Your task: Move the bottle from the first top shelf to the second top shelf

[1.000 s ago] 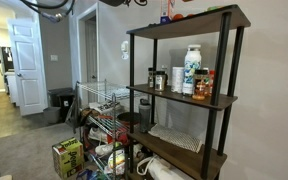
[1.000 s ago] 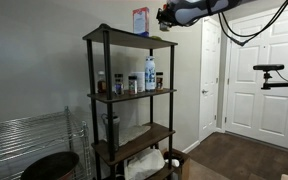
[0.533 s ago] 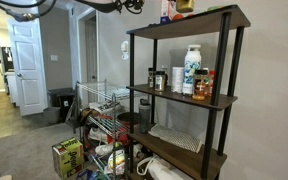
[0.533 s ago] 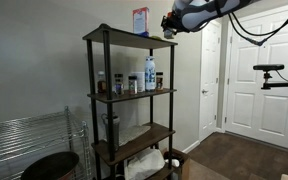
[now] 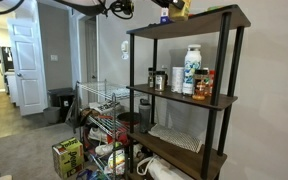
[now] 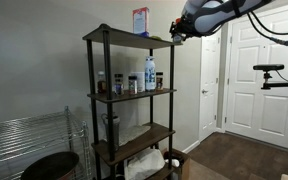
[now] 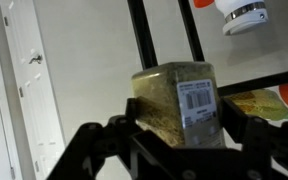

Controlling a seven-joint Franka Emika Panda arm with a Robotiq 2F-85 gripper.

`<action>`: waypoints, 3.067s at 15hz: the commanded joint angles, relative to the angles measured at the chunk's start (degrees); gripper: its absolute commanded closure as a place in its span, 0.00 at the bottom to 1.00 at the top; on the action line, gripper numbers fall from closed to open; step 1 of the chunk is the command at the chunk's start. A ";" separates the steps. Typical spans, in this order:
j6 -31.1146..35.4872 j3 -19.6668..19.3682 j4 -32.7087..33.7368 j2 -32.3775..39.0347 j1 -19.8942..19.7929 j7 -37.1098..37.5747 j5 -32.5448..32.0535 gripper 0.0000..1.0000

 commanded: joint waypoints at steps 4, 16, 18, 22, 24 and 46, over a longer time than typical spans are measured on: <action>9.76 0.97 -3.51 -0.22 -1.45 4.39 -7.76 0.43; 11.88 -0.50 -3.93 3.44 -0.48 3.94 -7.88 0.43; 11.84 -0.87 -5.32 2.71 -0.81 5.04 -8.36 0.43; 11.74 -2.31 -9.49 1.14 -0.29 3.85 -7.33 0.43; 11.36 -2.83 -11.41 0.46 -0.05 3.11 -6.97 0.43; 9.53 -2.62 -13.82 1.38 2.04 3.31 -7.83 0.18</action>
